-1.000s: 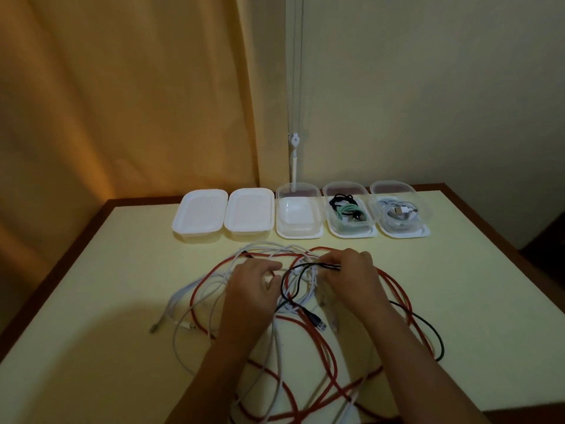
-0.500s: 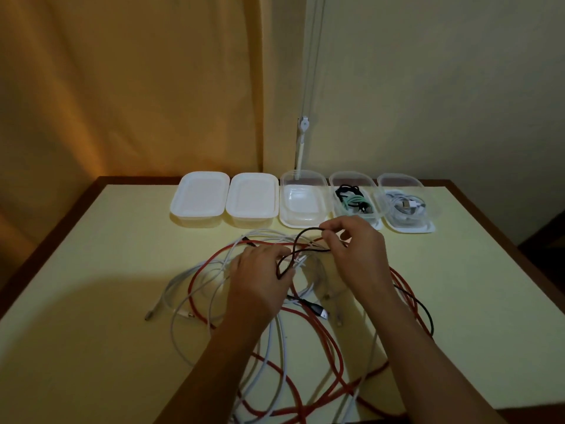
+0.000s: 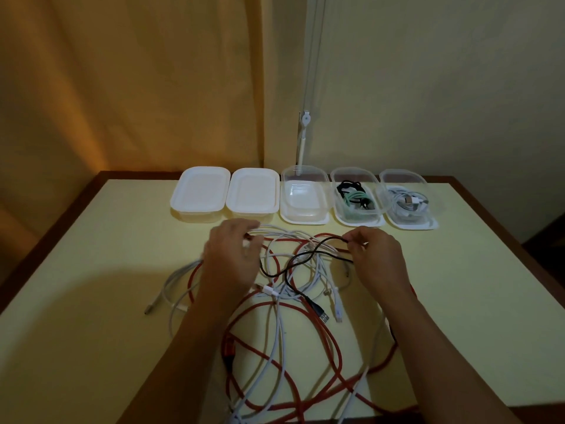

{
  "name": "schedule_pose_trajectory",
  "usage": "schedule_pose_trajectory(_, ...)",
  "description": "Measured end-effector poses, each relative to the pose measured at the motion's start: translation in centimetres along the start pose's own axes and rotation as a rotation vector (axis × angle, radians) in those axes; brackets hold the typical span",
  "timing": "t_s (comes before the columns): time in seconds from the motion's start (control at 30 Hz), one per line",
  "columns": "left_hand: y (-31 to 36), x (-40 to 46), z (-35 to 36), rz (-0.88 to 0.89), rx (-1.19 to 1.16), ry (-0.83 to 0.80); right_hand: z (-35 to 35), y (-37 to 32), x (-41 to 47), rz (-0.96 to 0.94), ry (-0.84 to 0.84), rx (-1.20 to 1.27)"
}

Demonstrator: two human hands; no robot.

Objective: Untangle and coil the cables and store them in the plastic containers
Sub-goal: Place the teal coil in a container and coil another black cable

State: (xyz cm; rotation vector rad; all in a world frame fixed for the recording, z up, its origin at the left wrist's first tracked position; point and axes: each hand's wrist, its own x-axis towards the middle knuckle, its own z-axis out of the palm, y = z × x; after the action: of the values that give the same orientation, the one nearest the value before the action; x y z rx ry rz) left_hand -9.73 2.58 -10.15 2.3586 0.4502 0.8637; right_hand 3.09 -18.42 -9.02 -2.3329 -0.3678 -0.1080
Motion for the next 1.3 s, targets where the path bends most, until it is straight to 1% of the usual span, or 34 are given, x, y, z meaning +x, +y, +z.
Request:
schedule_pose_trajectory(0.03, -0.6, -0.1, -0.3, 0.0, 0.066, 0.057, 0.0, 0.1, 0.0, 0.014, 0.0, -0.003)
schedule_pose_trajectory(0.07, -1.3, -0.1, -0.5, -0.026, 0.142, 0.074, -0.1, 0.2, 0.0, 0.026, 0.004, -0.004)
schedule_pose_trajectory(0.17, -2.7, -0.2, -0.6, -0.193, 0.269, -0.058, -0.1, 0.4, 0.0, 0.035, 0.0, 0.006)
schedule_pose_trajectory(0.23, -3.3, -0.3, -0.5, -0.174, 0.266, -0.086, -0.2, 0.5, 0.1, 0.042, 0.007, 0.01)
schedule_pose_trajectory(0.3, -3.4, -0.3, -0.4, -0.167, 0.27, -0.037, -0.3, 0.5, 0.1, 0.059, 0.029, 0.029)
schedule_pose_trajectory(0.37, -3.3, -0.1, -0.3, -0.098, 0.27, 0.053, -0.4, 0.3, 0.1, 0.053, 0.026, 0.057)
schedule_pose_trajectory(0.4, -2.9, 0.0, -0.3, -0.012, 0.236, 0.075, -0.5, 0.0, 0.0, 0.039, 0.017, 0.082)
schedule_pose_trajectory(0.43, -2.3, 0.1, -0.3, 0.073, 0.178, 0.047, -0.7, -0.4, -0.1, 0.021, 0.013, 0.119)
schedule_pose_trajectory(0.47, -1.6, 0.2, -0.3, 0.129, 0.115, -0.034, -0.9, -0.8, -0.3, 0.003, 0.019, 0.162)
schedule_pose_trajectory(0.53, -0.3, 0.3, -0.3, 0.144, 0.053, -0.235, -1.3, -1.7, -0.6, -0.039, 0.057, 0.24)
schedule_pose_trajectory(0.57, 0.1, 0.2, -0.1, 0.144, 0.061, -0.304, -1.5, -2.0, -0.7, -0.058, 0.081, 0.277)
schedule_pose_trajectory(0.63, 0.4, -0.3, 0.4, 0.161, 0.077, -0.381, -1.9, -2.7, -0.8, -0.082, 0.136, 0.361)
schedule_pose_trajectory(0.7, 0.7, -0.3, 0.4, 0.185, 0.041, -0.381, -2.2, -3.3, -0.9, -0.088, 0.196, 0.443)
schedule_pose_trajectory(0.8, 2.0, 0.3, -0.2, 0.214, -0.053, -0.274, -2.4, -3.9, -0.9, -0.061, 0.263, 0.528)
schedule_pose_trajectory(0.87, 3.4, 0.4, -0.8, 0.16, -0.235, -0.249, -2.3, -4.4, -0.9, -0.043, 0.288, 0.583)
schedule_pose_trajectory(0.97, 6.3, 0.4, -1.8, 0.02, -0.646, -0.304, -1.5, -4.9, -0.8, -0.041, 0.246, 0.567)
schedule_pose_trajectory(1.07, 8.0, 0.9, -2.5, -0.165, -1.135, -0.453, -0.3, -5.1, -0.8, -0.073, 0.134, 0.474)
schedule_pose_trajectory(1.13, 8.4, 1.6, -3.0, -0.281, -1.487, -0.571, 0.2, -5.2, -1.0, -0.136, 0.006, 0.371)
schedule_pose_trajectory(1.17, 8.4, 1.9, -3.3, -0.312, -1.6, -0.582, 0.5, -5.3, -1.1, -0.171, -0.066, 0.324)
schedule_pose_trajectory(1.2, 8.3, 2.2, -3.5, -0.336, -1.668, -0.548, 0.7, -5.4, -1.3, -0.198, -0.133, 0.284)
schedule_pose_trajectory(1.23, 8.1, 2.5, -3.7, -0.356, -1.7, -0.471, 0.8, -5.5, -1.5, -0.216, -0.192, 0.254)
schedule_pose_trajectory(1.3, 7.6, 3.0, -4.1, -0.378, -1.703, -0.254, 0.8, -5.8, -1.9, -0.252, -0.292, 0.215)
